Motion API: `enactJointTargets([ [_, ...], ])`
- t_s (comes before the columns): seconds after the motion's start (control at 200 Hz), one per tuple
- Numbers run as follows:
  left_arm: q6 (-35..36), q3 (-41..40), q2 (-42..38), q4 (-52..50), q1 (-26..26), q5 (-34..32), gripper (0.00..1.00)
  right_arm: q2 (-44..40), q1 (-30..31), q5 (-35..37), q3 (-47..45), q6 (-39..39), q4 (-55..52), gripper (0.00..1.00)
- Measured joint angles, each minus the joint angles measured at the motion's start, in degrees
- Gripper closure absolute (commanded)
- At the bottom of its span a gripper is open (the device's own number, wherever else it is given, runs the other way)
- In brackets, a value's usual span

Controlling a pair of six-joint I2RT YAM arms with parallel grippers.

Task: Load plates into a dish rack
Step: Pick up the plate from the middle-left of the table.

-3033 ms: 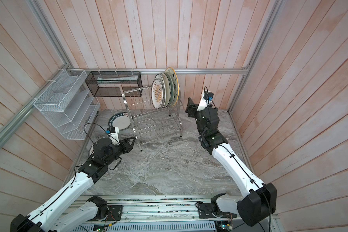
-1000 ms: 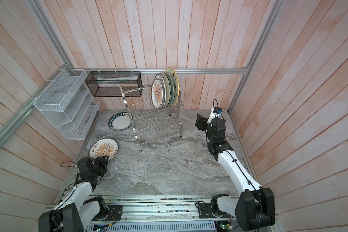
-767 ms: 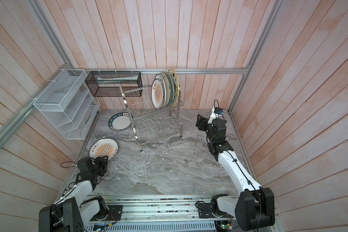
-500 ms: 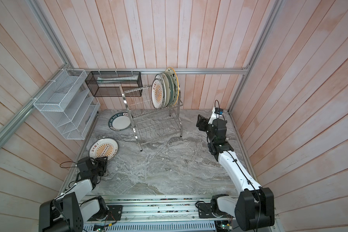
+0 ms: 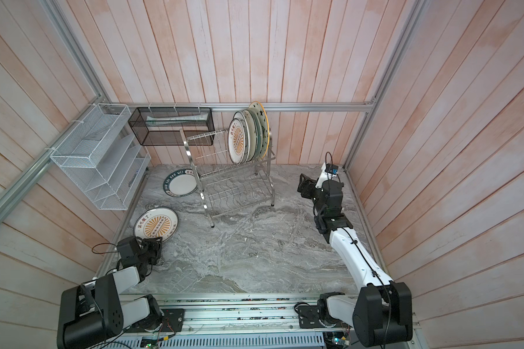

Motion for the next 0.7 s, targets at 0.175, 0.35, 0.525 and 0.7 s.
enactJointTargets([
  [0.175, -0.20, 0.00, 1.86, 1.60, 0.33, 0.00, 0.66, -0.13, -0.24, -0.20, -0.35, 0.04, 0.28, 0.24],
  [0.35, -0.20, 0.17, 3.80, 3.91, 0.55, 0.26, 0.68, -0.15, -0.52, -0.39, -0.37, 0.15, 0.31, 0.24],
  [0.525, -0.22, 0.48, 6.03, 6.14, 0.63, 0.50, 0.75, -0.35, -0.83, -0.68, -0.37, 0.22, 0.31, 0.24],
  [0.7, -0.22, 0.72, 7.65, 7.34, 0.81, 0.90, 0.82, -0.66, -0.98, -1.20, -0.39, 0.24, 0.31, 0.24],
])
